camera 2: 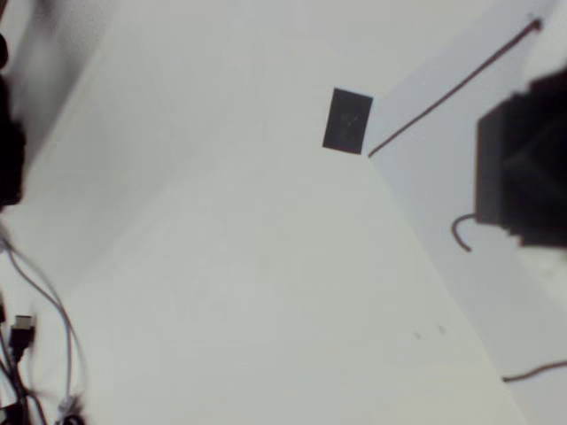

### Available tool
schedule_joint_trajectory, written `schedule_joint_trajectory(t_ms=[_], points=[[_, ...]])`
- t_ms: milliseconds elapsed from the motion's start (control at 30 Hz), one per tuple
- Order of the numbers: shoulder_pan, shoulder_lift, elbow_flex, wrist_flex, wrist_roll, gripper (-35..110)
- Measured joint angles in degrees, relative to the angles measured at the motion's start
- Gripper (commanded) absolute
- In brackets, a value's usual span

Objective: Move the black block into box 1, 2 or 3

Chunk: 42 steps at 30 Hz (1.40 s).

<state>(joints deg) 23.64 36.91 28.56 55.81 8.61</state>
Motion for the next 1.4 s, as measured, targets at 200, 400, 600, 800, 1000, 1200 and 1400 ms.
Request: schedule_joint_trajectory(t_ms=[200,400,600,800,1000,1200,1400], points=[[-0.09,-4.48,-4.13,0.00,-0.62,0],[-0.09,-5.19,-6.42,0.00,-1.23,0],[-0.09,-8.96,-8.70,0.00,-1.23,0],[-0.09,-10.37,-9.23,-1.58,-1.23,0],[-0.09,-10.55,-9.23,-1.76,-1.23,1],[-0.09,-10.55,-9.23,-1.76,-1.23,17],[-0.09,-10.55,-9.23,-1.76,-1.23,17]])
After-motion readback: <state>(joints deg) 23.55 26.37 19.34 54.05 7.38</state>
